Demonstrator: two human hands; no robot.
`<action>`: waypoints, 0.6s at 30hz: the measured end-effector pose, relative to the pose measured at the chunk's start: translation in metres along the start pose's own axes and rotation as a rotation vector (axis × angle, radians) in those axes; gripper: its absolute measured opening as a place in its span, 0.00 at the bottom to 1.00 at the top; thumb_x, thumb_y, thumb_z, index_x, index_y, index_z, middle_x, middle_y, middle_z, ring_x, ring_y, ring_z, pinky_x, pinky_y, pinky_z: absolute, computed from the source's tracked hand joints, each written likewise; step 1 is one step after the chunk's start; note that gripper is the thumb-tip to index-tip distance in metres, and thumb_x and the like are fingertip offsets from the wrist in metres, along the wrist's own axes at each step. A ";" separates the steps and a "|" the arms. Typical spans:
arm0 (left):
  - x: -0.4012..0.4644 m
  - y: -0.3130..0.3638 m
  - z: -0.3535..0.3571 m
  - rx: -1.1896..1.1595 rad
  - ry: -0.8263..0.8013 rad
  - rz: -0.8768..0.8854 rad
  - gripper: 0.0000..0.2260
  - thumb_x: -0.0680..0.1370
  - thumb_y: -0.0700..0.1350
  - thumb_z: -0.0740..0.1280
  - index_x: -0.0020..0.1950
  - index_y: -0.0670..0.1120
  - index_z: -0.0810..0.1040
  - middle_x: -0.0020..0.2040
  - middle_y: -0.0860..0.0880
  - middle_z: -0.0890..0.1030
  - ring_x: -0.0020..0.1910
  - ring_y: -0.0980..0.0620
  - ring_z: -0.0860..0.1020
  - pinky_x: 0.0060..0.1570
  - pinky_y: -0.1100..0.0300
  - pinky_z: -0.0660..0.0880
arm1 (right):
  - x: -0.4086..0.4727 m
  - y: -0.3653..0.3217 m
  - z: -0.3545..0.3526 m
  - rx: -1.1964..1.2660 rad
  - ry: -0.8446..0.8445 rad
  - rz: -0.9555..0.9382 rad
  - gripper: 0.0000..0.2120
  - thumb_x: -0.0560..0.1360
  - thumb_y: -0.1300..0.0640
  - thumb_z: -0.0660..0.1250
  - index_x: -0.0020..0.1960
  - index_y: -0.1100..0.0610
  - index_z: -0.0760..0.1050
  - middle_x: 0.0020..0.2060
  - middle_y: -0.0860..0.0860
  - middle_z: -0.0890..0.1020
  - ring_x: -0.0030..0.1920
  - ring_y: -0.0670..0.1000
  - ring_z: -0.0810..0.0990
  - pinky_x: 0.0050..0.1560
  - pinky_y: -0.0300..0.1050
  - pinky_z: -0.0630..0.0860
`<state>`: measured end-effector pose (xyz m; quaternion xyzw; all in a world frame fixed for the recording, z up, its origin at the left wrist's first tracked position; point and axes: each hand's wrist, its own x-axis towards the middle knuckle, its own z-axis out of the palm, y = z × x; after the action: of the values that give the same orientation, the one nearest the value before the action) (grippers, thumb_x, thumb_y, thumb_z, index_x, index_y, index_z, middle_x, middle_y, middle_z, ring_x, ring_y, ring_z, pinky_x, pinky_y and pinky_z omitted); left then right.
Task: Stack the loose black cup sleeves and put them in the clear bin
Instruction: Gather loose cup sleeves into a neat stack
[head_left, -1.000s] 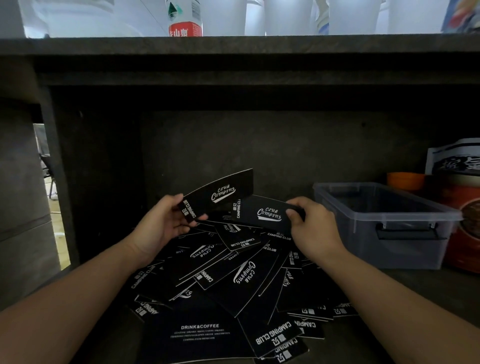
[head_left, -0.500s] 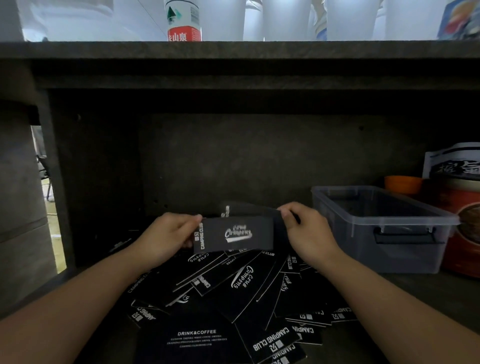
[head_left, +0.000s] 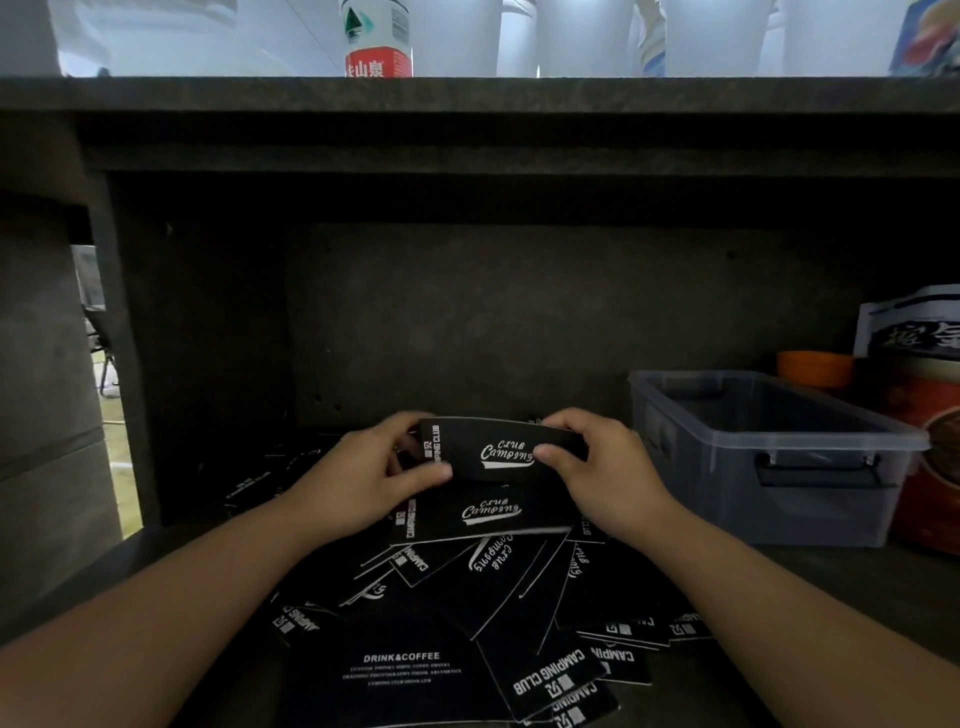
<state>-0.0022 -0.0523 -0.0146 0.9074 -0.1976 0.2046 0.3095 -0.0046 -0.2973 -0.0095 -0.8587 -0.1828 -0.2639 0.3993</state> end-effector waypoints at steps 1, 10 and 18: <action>0.001 0.002 -0.003 -0.026 0.051 -0.051 0.24 0.70 0.64 0.68 0.62 0.55 0.74 0.46 0.57 0.80 0.39 0.58 0.79 0.39 0.67 0.73 | 0.000 0.000 0.000 -0.006 0.014 -0.002 0.05 0.74 0.57 0.70 0.47 0.48 0.79 0.39 0.39 0.81 0.43 0.36 0.78 0.41 0.23 0.68; -0.004 -0.006 -0.022 -0.076 -0.336 -0.111 0.24 0.58 0.68 0.74 0.46 0.57 0.78 0.49 0.56 0.79 0.48 0.63 0.76 0.46 0.67 0.71 | 0.001 0.004 -0.002 0.003 0.033 0.043 0.11 0.79 0.61 0.61 0.53 0.49 0.79 0.48 0.46 0.81 0.50 0.44 0.77 0.45 0.32 0.68; 0.006 -0.013 -0.013 -0.364 0.180 -0.113 0.08 0.71 0.45 0.76 0.37 0.51 0.78 0.35 0.51 0.81 0.35 0.55 0.77 0.39 0.58 0.75 | 0.002 0.003 0.001 0.131 -0.041 0.083 0.11 0.81 0.59 0.59 0.48 0.48 0.79 0.41 0.41 0.80 0.41 0.41 0.77 0.46 0.43 0.74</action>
<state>0.0058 -0.0359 -0.0091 0.8241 -0.1519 0.2281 0.4958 -0.0008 -0.2981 -0.0111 -0.8427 -0.1722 -0.2171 0.4615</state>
